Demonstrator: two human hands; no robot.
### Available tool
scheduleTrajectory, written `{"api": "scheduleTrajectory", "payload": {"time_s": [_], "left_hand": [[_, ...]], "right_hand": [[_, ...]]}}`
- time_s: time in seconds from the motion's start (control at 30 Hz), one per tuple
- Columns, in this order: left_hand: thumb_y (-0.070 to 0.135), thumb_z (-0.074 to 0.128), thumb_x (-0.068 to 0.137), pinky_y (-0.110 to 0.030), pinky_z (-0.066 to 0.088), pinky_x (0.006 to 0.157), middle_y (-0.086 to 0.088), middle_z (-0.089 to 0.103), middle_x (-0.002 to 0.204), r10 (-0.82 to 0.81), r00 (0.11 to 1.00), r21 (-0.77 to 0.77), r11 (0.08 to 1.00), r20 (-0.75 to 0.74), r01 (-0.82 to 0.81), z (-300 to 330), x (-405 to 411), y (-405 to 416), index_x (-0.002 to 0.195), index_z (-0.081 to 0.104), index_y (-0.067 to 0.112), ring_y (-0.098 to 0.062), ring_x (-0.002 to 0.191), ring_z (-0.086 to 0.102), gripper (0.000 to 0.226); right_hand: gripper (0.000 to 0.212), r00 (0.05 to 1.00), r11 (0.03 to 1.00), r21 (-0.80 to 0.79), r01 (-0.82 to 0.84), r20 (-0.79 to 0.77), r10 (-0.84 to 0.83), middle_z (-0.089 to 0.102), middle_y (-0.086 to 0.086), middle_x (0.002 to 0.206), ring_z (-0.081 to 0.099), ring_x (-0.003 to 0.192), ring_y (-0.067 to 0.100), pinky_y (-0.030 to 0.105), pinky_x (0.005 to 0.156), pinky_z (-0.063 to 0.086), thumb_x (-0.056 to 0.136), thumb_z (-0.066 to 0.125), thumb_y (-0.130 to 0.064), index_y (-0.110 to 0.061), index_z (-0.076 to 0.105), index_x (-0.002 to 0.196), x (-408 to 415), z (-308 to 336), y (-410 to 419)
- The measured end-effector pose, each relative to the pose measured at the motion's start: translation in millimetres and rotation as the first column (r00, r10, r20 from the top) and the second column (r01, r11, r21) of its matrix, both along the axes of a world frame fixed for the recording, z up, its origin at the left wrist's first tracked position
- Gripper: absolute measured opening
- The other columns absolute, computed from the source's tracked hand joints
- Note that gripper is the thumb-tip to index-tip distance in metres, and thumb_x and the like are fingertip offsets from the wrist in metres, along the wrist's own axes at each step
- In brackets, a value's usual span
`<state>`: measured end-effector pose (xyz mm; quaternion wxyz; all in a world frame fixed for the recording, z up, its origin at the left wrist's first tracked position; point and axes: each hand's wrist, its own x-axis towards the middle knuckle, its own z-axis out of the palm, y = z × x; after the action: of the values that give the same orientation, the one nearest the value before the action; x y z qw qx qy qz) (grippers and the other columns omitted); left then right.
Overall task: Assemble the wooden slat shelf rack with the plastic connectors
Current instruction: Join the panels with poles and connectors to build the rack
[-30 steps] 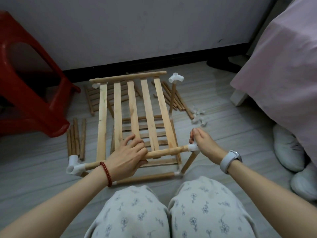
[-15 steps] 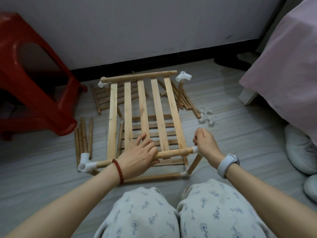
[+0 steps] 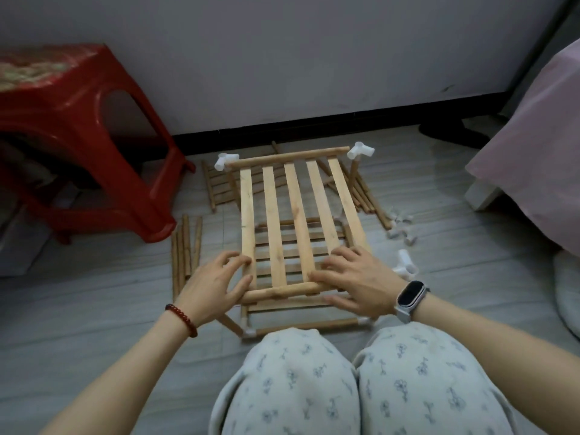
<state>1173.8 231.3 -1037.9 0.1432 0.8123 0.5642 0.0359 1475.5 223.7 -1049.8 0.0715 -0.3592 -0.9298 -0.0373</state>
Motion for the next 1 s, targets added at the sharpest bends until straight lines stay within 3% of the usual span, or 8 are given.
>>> {"api": "scheduleTrajectory", "payload": {"time_s": [0.1, 0.17, 0.3, 0.43, 0.6, 0.73, 0.83, 1.0], "left_hand": [[0.052, 0.038, 0.09, -0.026, 0.046, 0.086, 0.001, 0.038, 0.139, 0.052, 0.998, -0.079, 0.996, 0.035, -0.049, 3, -2, -7, 0.129, 0.052, 0.023, -0.014, 0.109, 0.052, 0.051], [0.034, 0.045, 0.096, -0.025, 0.044, 0.09, 0.001, 0.037, 0.138, 0.04, 0.996, -0.098, 0.995, 0.082, -0.032, 3, 2, -8, 0.124, 0.058, 0.02, -0.012, 0.113, 0.048, 0.034], [0.035, 0.044, 0.096, -0.028, 0.039, 0.1, 0.003, 0.048, 0.126, -0.048, 0.988, -0.123, 0.99, 0.147, 0.067, 1, 18, -15, 0.12, 0.061, 0.02, -0.01, 0.117, 0.043, 0.033], [0.04, 0.045, 0.096, -0.03, 0.048, 0.077, 0.014, 0.062, 0.09, -0.089, 0.963, -0.169, 0.976, 0.253, 0.135, -6, 32, -20, 0.095, 0.065, 0.028, -0.002, 0.084, 0.056, 0.024], [0.033, 0.043, 0.097, -0.039, 0.052, 0.072, -0.003, 0.069, 0.08, 0.243, 0.84, -0.273, 0.955, 0.484, -0.119, -12, 34, -17, 0.081, 0.061, 0.035, -0.02, 0.076, 0.065, 0.024], [0.03, 0.043, 0.098, -0.031, 0.051, 0.075, 0.003, 0.067, 0.079, 0.317, 0.807, -0.305, 0.935, 0.498, -0.179, -13, 40, -22, 0.08, 0.061, 0.032, -0.014, 0.079, 0.063, 0.026], [0.028, 0.044, 0.098, -0.033, 0.051, 0.075, 0.003, 0.067, 0.081, 0.347, 0.786, -0.283, 0.932, 0.512, -0.226, -14, 43, -24, 0.081, 0.062, 0.029, -0.014, 0.081, 0.063, 0.024], [0.024, 0.045, 0.097, -0.03, 0.049, 0.067, -0.002, 0.065, 0.083, 0.308, 0.796, -0.217, 0.95, 0.521, -0.226, -13, 46, -22, 0.091, 0.062, 0.022, -0.017, 0.075, 0.059, 0.018]], "right_hand": [[0.036, 0.99, 0.999, 0.012, -0.039, 0.134, 0.037, 0.061, -0.002, 0.108, 0.056, 0.095, 0.018, 0.034, 0.075, 0.05, 0.094, 0.031, -0.045, -0.03, 0.047, 0.122, -2, -6, 6], [0.03, 0.992, 1.0, 0.008, -0.013, 0.129, 0.012, 0.061, -0.004, 0.112, 0.059, 0.095, 0.017, 0.036, 0.08, 0.049, 0.092, 0.034, -0.04, -0.031, 0.049, 0.116, 2, -3, 9], [0.026, 0.992, 0.993, -0.053, 0.11, 0.064, -0.106, 0.059, -0.005, 0.109, 0.061, 0.092, 0.017, 0.04, 0.078, 0.049, 0.084, 0.045, -0.027, -0.033, 0.049, 0.109, 19, -1, 5], [0.025, 0.982, 0.978, -0.098, 0.184, 0.052, -0.179, 0.059, -0.005, 0.09, 0.058, 0.074, 0.018, 0.032, 0.059, 0.045, 0.086, 0.038, -0.027, -0.031, 0.051, 0.106, 35, 5, 2], [0.035, 0.965, 0.893, -0.365, 0.264, 0.091, -0.248, 0.049, -0.008, 0.103, 0.045, 0.095, 0.011, 0.034, 0.092, 0.033, 0.098, 0.039, -0.028, -0.039, 0.049, 0.129, 33, 21, 5], [0.054, 0.937, 0.789, -0.507, 0.347, 0.22, -0.27, 0.045, -0.01, 0.109, 0.041, 0.106, 0.009, 0.035, 0.102, 0.026, 0.081, 0.03, -0.044, -0.044, 0.039, 0.135, 22, 35, 7], [0.054, 0.938, 0.796, -0.517, 0.315, 0.298, -0.178, 0.04, -0.008, 0.108, 0.038, 0.111, 0.013, 0.036, 0.102, 0.026, 0.087, 0.042, -0.045, -0.043, 0.03, 0.14, 6, 35, 8], [0.04, 0.928, 0.952, -0.253, 0.174, 0.366, -0.073, 0.045, -0.002, 0.121, 0.039, 0.113, 0.017, 0.032, 0.087, 0.032, 0.094, 0.048, -0.039, -0.031, 0.044, 0.133, -7, 38, 9]]}}
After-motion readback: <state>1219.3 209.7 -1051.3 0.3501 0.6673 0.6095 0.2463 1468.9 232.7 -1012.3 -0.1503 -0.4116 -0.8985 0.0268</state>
